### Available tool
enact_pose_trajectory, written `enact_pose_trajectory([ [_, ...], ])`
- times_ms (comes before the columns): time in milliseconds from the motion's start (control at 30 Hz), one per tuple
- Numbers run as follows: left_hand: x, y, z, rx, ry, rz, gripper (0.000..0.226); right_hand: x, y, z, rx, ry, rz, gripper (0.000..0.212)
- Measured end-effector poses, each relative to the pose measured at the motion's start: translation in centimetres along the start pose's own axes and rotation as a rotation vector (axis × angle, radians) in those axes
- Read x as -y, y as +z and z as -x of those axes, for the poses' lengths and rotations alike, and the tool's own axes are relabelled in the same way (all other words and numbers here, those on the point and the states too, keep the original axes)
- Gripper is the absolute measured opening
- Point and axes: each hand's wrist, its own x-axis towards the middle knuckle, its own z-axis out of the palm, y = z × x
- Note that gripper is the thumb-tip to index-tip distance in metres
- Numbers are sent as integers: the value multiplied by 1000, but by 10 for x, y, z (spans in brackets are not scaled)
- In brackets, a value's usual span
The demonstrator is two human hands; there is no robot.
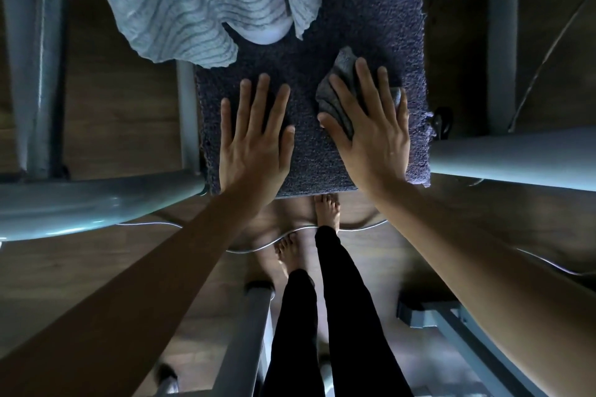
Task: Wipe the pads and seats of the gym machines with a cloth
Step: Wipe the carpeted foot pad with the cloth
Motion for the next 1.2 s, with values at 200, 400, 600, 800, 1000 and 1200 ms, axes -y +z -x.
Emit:
enact_pose_trajectory([
  [200, -1, 3, 1, -24, -1, -17, 54, -2, 1, -1, 8, -122, -5, 53],
  [400, 0, 4, 1, -25, -3, -12, 54, -3, 2, -1, -15, -133, -25, 52],
  [600, 0, 3, 1, -26, 2, -10, 54, -1, 6, -2, -73, -132, -97, 45],
  [800, -1, -8, -2, 31, -11, 122, 52, -2, -1, -5, -33, -70, -304, 39],
  [1000, -8, -70, 7, 51, -22, 298, 41, 21, -50, 6, -28, 43, -605, 34],
  [1200, -46, -170, 32, 38, 68, 384, 40, 54, -171, 45, -89, 225, -766, 37],
])
